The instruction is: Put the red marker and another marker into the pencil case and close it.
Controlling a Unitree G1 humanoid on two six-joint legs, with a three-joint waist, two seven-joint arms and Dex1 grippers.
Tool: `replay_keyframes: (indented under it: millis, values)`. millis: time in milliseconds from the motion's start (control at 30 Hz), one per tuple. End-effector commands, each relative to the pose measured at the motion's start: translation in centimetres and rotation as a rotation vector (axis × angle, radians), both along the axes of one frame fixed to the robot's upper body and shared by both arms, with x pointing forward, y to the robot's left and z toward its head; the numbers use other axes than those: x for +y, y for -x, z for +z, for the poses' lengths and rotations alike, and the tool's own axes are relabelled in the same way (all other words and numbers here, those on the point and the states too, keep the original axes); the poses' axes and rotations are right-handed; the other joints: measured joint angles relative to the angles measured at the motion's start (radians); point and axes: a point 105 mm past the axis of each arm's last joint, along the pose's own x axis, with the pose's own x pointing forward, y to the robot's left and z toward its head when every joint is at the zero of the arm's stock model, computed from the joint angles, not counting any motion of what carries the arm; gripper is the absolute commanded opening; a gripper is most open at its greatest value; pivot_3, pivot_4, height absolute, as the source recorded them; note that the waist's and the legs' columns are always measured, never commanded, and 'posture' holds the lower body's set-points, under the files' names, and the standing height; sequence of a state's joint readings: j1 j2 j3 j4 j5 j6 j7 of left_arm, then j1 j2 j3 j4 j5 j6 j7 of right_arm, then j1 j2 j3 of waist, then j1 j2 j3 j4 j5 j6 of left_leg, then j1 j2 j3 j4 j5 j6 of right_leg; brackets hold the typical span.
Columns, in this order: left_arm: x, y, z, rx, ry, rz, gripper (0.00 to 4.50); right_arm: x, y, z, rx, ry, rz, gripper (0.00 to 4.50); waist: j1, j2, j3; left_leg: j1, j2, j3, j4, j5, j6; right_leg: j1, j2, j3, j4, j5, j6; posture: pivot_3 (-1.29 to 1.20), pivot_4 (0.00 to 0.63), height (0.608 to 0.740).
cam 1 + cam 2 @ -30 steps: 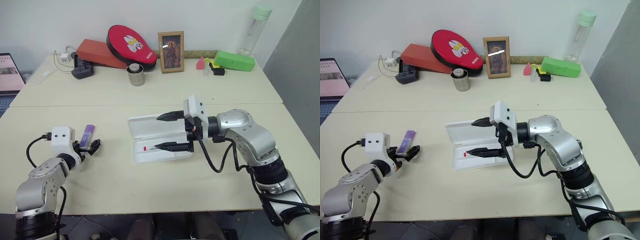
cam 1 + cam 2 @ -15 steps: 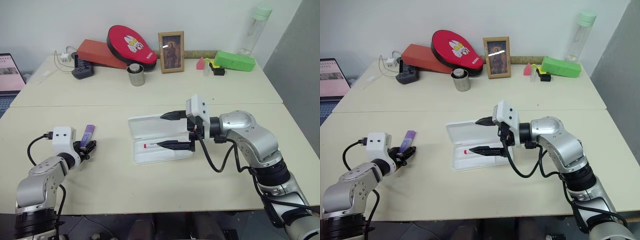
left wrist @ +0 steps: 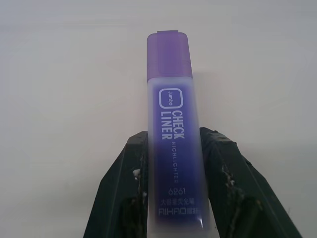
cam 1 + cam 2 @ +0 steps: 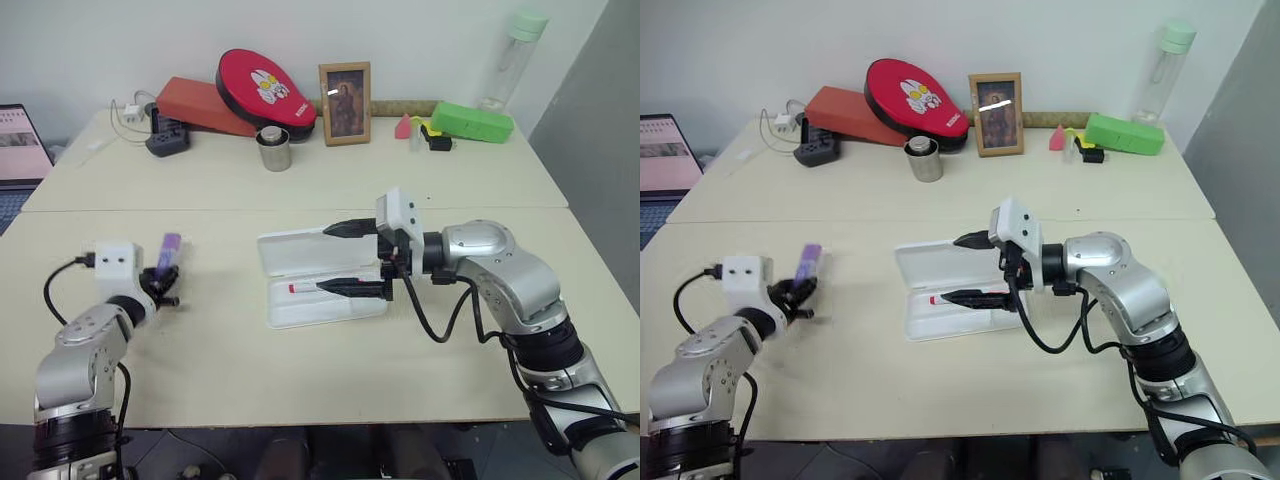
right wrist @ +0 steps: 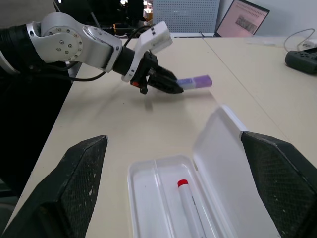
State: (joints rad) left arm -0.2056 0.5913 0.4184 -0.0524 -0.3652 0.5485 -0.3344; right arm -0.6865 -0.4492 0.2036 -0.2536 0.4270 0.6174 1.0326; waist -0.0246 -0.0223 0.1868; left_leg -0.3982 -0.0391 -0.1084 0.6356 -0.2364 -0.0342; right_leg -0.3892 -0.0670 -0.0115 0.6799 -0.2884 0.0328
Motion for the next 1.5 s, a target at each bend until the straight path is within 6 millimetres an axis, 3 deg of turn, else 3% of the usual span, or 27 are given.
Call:
replay_keyframes:
  millis: [33,167,267,400,533,667,867,1200,1500]
  values:
    - [-4.1,0.4,6.9,-0.256,-0.014,-0.234,1.20,-1.7,1.1,2.8,-0.042,-0.089,0.027,4.50,0.002,0.000,0.000,-0.001,0.000,0.000,0.000,0.000,0.000,0.000,-0.001,0.000,-0.001,0.000,0.000,0.00,0.150,0.740]
    - [-11.2,2.0,9.3,-0.276,-0.099,-0.621,1.20,-4.4,1.4,3.8,-0.044,-0.107,-0.018,4.50,0.002,-0.001,0.000,-0.002,-0.002,0.001,0.000,0.000,0.000,0.000,-0.003,0.000,-0.002,0.001,0.001,0.00,0.150,0.740]
    - [-14.4,3.4,8.6,-0.204,-0.156,-0.826,1.20,-5.9,1.7,4.1,-0.042,-0.103,-0.055,4.50,0.000,0.000,0.000,-0.001,-0.002,0.003,0.000,0.000,0.000,0.000,-0.003,0.000,-0.002,0.001,0.002,0.00,0.150,0.740]
    - [-17.9,6.2,6.1,-0.015,-0.260,-1.148,1.20,-8.3,1.9,4.5,-0.062,-0.102,-0.162,4.50,-0.008,0.000,0.000,0.001,0.000,0.004,0.000,0.000,0.001,0.000,0.000,0.001,0.000,0.001,0.002,0.00,0.150,0.740]
    - [-18.4,7.2,4.3,0.105,-0.309,-1.281,1.20,-8.7,2.3,4.1,-0.062,-0.086,-0.208,4.50,-0.009,0.001,0.001,0.001,0.001,0.006,-0.001,0.000,0.001,0.000,0.006,0.001,0.000,0.001,0.002,0.00,0.150,0.740]
    - [-17.3,5.9,1.9,0.210,-0.478,-1.277,1.20,-8.8,2.9,3.7,-0.056,-0.085,-0.246,4.50,-0.004,0.001,0.001,0.001,0.002,0.006,-0.001,0.000,0.001,0.001,0.008,0.001,0.000,0.000,0.001,0.00,0.150,0.740]
    - [-16.3,4.8,-0.7,0.317,-0.545,-1.316,1.20,-9.0,3.4,2.6,-0.032,-0.069,-0.303,4.50,-0.004,0.002,0.001,0.001,0.002,0.006,-0.001,0.000,0.001,0.001,0.008,0.001,-0.001,0.000,0.001,0.00,0.150,0.740]
    - [-17.3,2.6,-2.6,0.345,-0.607,-1.344,1.20,-9.4,3.7,0.9,0.008,-0.021,-0.373,4.50,-0.003,0.001,0.001,0.000,0.002,0.005,0.000,0.000,0.001,0.001,0.008,0.000,0.000,0.000,0.002,0.00,0.150,0.740]
    - [-18.1,2.9,-3.0,0.355,-0.577,-1.372,1.20,-8.9,4.7,0.3,0.031,-0.002,-0.344,4.50,-0.004,0.001,0.001,0.000,0.002,0.004,0.000,0.000,0.001,0.001,0.008,0.000,0.000,0.000,0.002,0.00,0.150,0.740]
